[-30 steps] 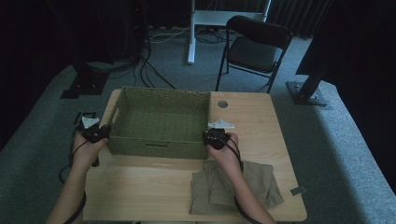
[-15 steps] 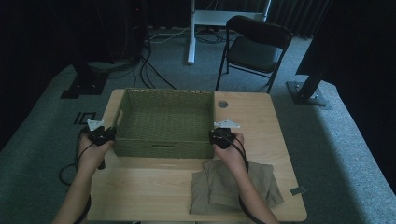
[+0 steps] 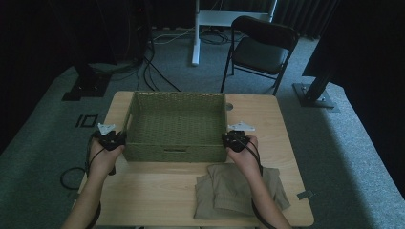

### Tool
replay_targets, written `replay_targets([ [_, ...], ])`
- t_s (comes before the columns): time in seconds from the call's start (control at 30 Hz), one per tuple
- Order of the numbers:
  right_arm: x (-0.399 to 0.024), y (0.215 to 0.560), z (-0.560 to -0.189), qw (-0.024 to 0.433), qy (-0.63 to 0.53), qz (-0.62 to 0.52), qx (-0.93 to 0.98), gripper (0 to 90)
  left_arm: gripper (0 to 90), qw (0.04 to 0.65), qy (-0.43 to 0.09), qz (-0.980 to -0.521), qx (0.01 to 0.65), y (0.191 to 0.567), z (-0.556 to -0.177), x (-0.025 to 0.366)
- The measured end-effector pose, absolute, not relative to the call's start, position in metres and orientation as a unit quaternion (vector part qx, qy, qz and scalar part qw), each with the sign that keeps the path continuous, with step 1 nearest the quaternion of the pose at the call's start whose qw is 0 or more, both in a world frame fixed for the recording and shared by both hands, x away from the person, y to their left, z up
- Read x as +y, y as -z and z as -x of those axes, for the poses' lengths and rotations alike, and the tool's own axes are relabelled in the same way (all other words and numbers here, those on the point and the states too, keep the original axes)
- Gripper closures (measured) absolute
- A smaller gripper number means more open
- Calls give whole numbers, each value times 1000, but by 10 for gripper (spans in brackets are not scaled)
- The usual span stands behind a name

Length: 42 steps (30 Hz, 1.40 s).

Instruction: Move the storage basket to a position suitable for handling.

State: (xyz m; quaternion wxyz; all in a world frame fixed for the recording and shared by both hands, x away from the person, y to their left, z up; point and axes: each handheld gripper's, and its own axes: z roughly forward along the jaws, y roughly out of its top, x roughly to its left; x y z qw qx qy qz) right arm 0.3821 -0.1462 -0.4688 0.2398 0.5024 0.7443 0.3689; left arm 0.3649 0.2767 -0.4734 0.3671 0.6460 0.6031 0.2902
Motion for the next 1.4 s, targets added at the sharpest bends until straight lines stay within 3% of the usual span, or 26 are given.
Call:
replay_targets([
  [0.83,-181,469,-376,240,-370,-513,736,747,824,384,-269,-659,588,473,-367,251],
  [0.87,-182,469,-376,235,-373,-514,735,727,805,386,-261,-663,586,472,-368,252],
  [0.93,-184,465,-377,220,-389,-515,731,641,633,419,-248,-653,581,466,-370,255],
  [1.03,-185,460,-378,223,-393,-511,731,601,545,429,-257,-650,571,461,-373,254],
  [1.2,-182,442,-390,236,-413,-511,716,486,465,423,-283,-656,557,453,-393,257],
  [1.4,-176,440,-416,255,-394,-526,709,465,444,406,-288,-656,567,464,-413,258],
])
